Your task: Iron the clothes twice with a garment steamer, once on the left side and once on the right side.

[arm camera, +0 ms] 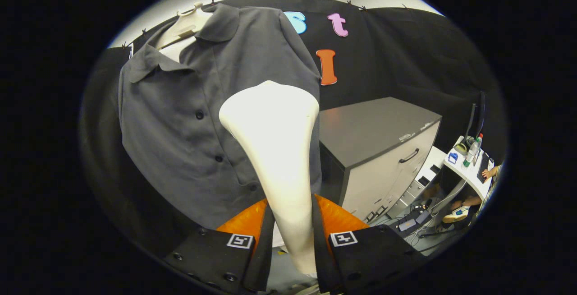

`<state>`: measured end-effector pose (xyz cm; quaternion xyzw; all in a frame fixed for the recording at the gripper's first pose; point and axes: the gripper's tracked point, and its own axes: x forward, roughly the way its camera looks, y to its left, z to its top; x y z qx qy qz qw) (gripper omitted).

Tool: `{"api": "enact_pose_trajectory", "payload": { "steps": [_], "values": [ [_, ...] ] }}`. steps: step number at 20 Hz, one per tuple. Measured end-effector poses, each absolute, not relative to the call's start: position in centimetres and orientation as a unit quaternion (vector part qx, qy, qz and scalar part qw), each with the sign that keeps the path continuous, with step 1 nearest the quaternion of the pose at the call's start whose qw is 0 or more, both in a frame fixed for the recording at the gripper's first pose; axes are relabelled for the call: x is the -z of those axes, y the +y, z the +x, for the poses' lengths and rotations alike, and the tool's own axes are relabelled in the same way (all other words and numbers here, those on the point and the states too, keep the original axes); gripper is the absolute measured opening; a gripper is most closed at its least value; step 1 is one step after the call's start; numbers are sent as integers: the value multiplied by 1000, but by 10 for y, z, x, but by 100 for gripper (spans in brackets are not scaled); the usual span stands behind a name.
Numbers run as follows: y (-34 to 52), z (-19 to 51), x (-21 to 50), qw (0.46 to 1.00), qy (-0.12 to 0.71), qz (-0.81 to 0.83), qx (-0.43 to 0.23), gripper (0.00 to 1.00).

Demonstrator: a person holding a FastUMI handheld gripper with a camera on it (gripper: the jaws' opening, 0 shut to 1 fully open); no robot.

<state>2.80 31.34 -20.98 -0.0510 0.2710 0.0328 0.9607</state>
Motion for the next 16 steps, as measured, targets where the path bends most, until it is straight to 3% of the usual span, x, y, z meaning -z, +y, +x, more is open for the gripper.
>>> {"api": "enact_pose_trajectory", "payload": {
  "steps": [9,16],
  "values": [
    [396,20,149,971,211,-78,-83,48],
    [469,17,150,965,204,-105,-125,48]
  ]
}}
